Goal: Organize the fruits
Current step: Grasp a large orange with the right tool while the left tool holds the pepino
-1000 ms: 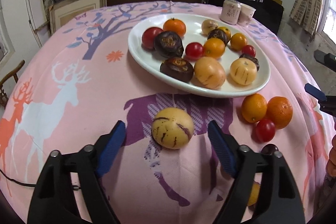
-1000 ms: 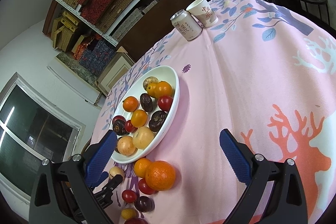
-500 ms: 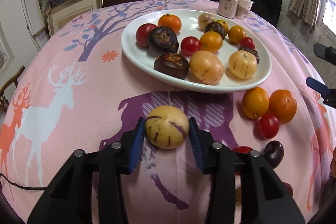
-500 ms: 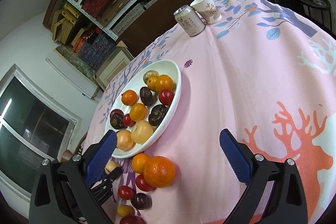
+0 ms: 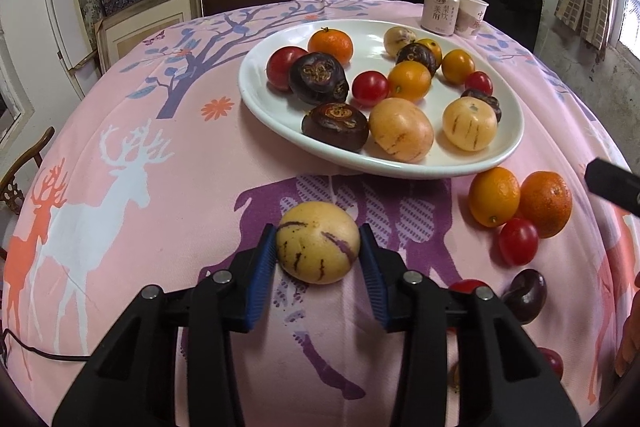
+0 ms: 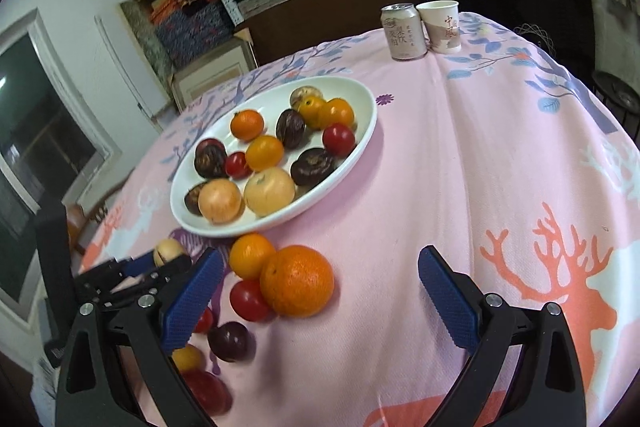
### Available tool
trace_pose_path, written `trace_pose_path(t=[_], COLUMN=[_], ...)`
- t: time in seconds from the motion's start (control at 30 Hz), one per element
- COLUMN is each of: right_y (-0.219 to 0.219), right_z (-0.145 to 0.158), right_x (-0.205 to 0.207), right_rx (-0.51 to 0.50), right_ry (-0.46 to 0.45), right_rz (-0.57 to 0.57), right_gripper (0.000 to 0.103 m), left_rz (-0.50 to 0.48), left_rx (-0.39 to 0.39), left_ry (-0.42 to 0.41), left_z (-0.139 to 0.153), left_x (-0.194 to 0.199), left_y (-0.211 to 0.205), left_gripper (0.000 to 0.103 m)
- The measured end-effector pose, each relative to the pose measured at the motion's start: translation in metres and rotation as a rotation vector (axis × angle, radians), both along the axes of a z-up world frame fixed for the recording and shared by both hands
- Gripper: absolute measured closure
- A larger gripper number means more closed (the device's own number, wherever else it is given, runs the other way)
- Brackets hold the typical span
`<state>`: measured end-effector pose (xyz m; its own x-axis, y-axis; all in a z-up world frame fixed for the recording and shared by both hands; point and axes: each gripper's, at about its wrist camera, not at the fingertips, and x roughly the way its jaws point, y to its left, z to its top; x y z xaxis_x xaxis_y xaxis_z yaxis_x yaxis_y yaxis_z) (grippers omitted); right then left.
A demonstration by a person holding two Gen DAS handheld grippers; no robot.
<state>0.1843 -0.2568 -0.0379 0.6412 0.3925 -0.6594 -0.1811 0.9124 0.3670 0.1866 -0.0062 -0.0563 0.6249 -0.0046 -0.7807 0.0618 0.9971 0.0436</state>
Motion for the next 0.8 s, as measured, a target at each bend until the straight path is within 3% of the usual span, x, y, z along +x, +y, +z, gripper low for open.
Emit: trace_pose_path(t=[0.13, 0.4, 0.5, 0.8], right_y=[0.007, 0.017, 0.024, 0.031], right_z=[-0.005, -0.018, -0.022, -0.013], right_x=[0.001, 0.004, 0.003, -0.004], right_rx=[-0.034, -0.048, -0.041, -0.062], right_ry=[0.014, 0.064, 0.068, 0.009], right_rz=[0.022, 0.077, 0.121, 0.149], right_gripper=[0.005, 0.036, 0.056, 0.057], left_rz=[0.0, 0.0, -0.001, -0.009], left_rx=[0.001, -0.001, -0.002, -0.025], left_ry=[0.0, 0.001, 0.001, -0.017], left_z=[0.0, 0.0, -0.001, 0.003], left_x=[0.0, 0.0, 0.0, -0.003], left_y=[0.0, 0.0, 0.0, 0.001], left_gripper=[0.062, 0.062, 0.062, 0.063])
